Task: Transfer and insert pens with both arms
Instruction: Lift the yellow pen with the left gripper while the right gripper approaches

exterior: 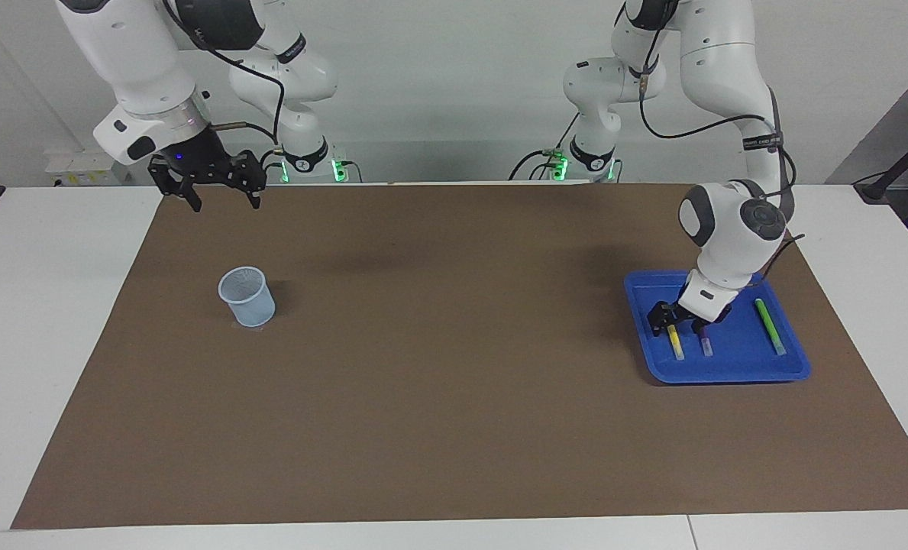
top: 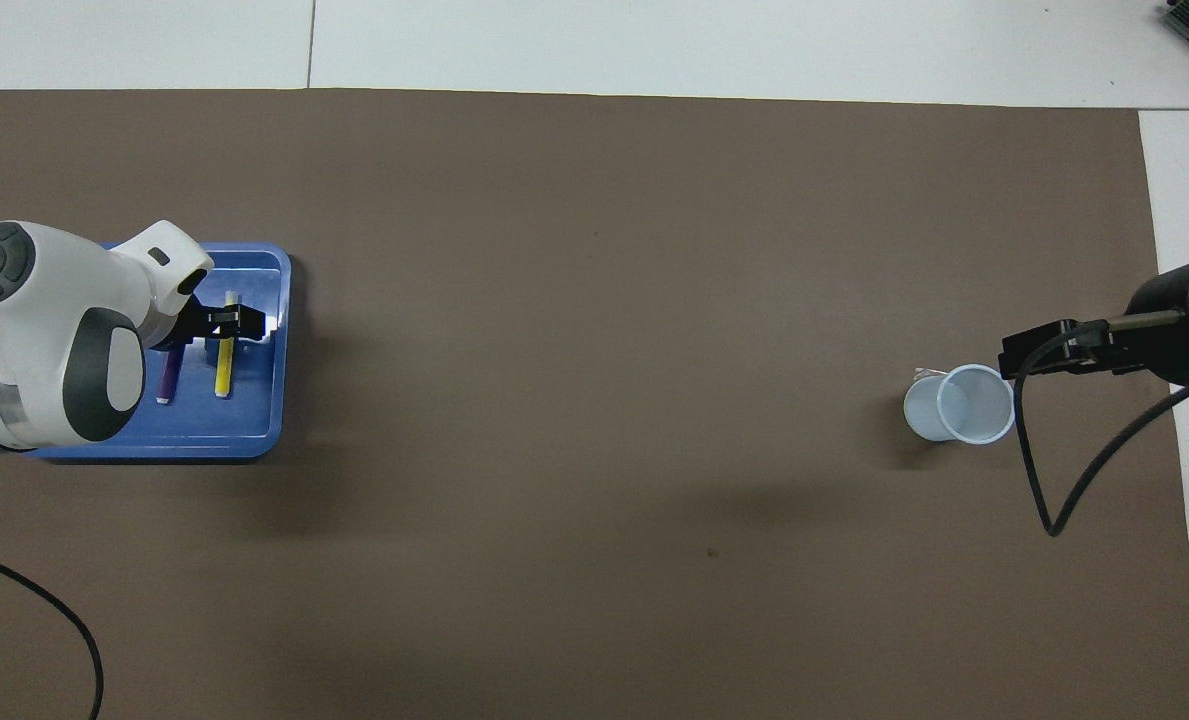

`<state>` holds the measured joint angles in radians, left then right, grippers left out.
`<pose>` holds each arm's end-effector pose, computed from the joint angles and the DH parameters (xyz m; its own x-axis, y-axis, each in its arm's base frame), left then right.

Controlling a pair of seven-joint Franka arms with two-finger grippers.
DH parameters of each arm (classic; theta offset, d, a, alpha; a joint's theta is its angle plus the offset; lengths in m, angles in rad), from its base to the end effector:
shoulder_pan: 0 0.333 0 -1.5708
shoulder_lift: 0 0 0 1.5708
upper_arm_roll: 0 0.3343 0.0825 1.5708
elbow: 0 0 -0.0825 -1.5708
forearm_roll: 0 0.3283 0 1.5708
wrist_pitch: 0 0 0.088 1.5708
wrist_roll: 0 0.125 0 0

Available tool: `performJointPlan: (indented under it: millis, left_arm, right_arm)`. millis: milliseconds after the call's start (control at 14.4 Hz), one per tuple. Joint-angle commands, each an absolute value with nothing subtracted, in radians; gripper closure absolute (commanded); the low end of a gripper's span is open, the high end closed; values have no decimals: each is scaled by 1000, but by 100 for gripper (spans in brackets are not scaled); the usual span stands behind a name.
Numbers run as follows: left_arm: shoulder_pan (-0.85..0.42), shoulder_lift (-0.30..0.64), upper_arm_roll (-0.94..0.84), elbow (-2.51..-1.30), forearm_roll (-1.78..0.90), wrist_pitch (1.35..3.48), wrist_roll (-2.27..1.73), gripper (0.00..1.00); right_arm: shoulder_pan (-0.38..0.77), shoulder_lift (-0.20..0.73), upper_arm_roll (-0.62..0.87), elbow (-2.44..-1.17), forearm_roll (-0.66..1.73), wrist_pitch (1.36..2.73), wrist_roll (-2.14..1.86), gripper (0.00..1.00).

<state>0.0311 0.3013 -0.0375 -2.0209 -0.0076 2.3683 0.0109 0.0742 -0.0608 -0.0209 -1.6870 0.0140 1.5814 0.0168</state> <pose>0.5679 -0.0027 0.3432 0.9989 -0.0097 0.0464 -0.0104 -0.9998 0.0162 0.4760 0.0268 0.6071 0.9983 0.0364 -0.0450 0.0358 -0.9993 -0.0145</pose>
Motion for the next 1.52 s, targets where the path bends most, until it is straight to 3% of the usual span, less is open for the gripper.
performJointPlan:
  millis: [0, 208, 554, 623, 970, 1178, 1455]
  left_arm:
    - [35, 318, -38, -2022, -18, 2398, 32, 13]
    - [35, 321, -38, -2026, -18, 2410, 32, 26]
    - [34, 321, -37, -2028, -20, 2407, 32, 94]
    - [32, 321, -37, -2028, -20, 2405, 31, 100]
    - [38, 319, -37, -2014, -18, 2358, 28, 100]
    - [37, 307, -38, -1942, -20, 2222, 18, 100]
    - [28, 273, -38, -1862, -46, 2068, -11, 100]
  right_arm:
    - [81, -123, -21, -1790, 20, 1630, 2, 0]
    - [83, -124, -20, -1809, 25, 1684, 24, 0]
    - [83, -120, -17, -1828, 178, 1750, 184, 0]
    - [93, -120, -17, -1830, 208, 1759, 231, 0]
    - [107, -123, -17, -1839, 357, 1766, 357, 0]
    - [156, -126, -17, -1854, 382, 1775, 431, 0]
    - [241, -132, -17, -1914, 437, 1919, 604, 0]
